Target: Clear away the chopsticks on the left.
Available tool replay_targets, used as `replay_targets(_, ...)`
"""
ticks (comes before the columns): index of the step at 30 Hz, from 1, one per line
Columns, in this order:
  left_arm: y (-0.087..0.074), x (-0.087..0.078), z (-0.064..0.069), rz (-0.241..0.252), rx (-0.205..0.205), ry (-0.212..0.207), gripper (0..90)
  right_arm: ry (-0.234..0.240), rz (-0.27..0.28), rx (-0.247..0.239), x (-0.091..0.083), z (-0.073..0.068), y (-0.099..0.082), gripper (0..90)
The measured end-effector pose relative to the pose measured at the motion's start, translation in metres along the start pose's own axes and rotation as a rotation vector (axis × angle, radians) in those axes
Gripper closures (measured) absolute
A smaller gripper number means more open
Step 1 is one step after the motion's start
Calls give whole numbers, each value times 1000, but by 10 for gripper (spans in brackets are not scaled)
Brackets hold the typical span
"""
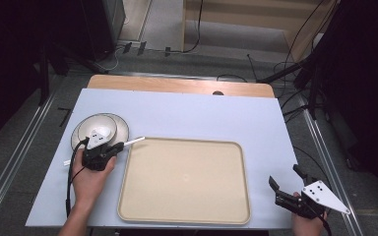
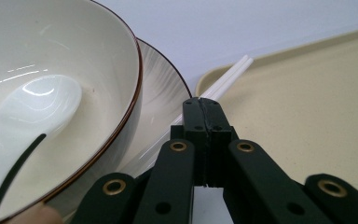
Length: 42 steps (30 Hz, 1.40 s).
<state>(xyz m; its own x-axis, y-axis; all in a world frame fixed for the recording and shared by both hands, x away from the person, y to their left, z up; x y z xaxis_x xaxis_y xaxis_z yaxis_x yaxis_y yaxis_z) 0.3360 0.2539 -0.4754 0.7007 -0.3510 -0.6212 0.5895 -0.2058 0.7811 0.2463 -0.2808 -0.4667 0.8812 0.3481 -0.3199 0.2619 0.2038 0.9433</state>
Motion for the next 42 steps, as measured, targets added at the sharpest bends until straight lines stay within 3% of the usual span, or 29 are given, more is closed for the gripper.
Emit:
replay_targets(12,5,7,1,5,-2,13,900,8,-11,-6,0,-3,-2,130)
replay_targets(25,9,17,-3,8,-5,66,900,-2,-19,0,-5,-1,-7,130)
replay_targets(30,9,17,-4,18,-9,62,880,-2,-23,-7,-6,-1,-8,130)
replay_targets(35,10,10,-4,18,-11,54,809,-3,-21,-9,-6,-1,-7,130)
replay_targets(40,10,-9,-2,25,-21,13,764,10,-24,-22,-5,-1,-8,130)
replay_targets(42,10,-25,-3,22,-18,-27,751,22,-29,-28,-5,-2,-8,130)
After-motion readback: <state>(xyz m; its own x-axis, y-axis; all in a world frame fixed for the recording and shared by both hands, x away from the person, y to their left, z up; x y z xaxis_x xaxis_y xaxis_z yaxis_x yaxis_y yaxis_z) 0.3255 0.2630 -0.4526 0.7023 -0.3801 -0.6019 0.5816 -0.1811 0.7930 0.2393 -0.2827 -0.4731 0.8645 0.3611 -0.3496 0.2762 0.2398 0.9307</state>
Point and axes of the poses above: each handheld gripper's, and its own axes: x roughly forward along the jaws, y roughly out of its top, z roughly to its right, the point moved 5 cm from there along x, roughly forward along the jaws, and after that the axes turned 1 degree about -z, right-handed, at the moved point
